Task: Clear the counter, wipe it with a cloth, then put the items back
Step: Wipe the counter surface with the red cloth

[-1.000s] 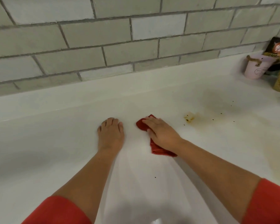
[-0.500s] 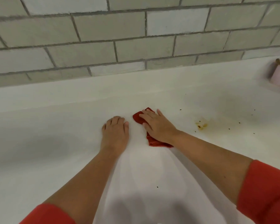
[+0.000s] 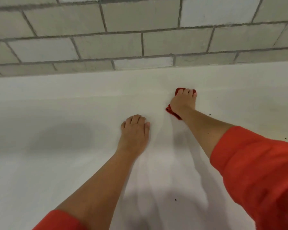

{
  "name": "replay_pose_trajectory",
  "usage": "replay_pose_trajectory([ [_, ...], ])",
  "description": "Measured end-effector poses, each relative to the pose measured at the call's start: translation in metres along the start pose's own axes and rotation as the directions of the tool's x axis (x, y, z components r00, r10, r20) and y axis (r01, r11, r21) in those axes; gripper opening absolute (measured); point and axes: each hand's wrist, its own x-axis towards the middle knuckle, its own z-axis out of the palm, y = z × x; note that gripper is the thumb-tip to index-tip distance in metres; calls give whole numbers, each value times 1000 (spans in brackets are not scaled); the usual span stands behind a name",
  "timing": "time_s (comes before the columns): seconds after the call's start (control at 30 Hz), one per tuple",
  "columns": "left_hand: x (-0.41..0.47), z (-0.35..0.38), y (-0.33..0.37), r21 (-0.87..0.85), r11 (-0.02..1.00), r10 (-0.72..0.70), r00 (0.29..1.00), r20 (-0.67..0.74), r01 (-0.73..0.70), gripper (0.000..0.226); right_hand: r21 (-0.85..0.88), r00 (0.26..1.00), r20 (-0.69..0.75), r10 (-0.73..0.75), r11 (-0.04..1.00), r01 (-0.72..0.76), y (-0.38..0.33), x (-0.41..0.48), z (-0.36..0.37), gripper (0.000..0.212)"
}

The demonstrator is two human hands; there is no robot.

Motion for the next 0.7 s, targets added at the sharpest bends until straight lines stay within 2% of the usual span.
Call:
replay_pose_trajectory([
  [0.1,0,0,1,-17,1000,-4,1000,-4,4,82,-11,1000,-1,-28,1000,28,-7,-2,0,56],
  [0.17,1,-1,1,-35,999,-14,1000,11,14,75,35,978,-39,-205,978,206,-4,-6,0,50],
  [0.23,1,-1,1,-47,998,-31,999,42,33,52,104,909,-72,-410,903,416,-3,-22,-2,44],
  [0.3,1,-5,2,-89,995,-48,998,31,50,39,141,843,-61,-534,832,537,-1,-51,-5,44],
  [0.47,-4,-18,2,-304,952,-92,985,-144,44,47,224,725,-49,-687,700,678,9,-143,-3,47],
  [0.53,-11,-25,0,-413,910,-121,972,-201,27,40,257,645,-106,-757,606,753,18,-182,-3,45],
  [0.6,-18,-34,-2,-547,834,-215,953,-215,65,32,283,563,-112,-819,517,808,30,-215,-4,44],
  [0.7,-34,-60,-8,-760,629,-401,906,-136,164,31,382,476,-29,-879,430,818,52,-239,-10,43],
])
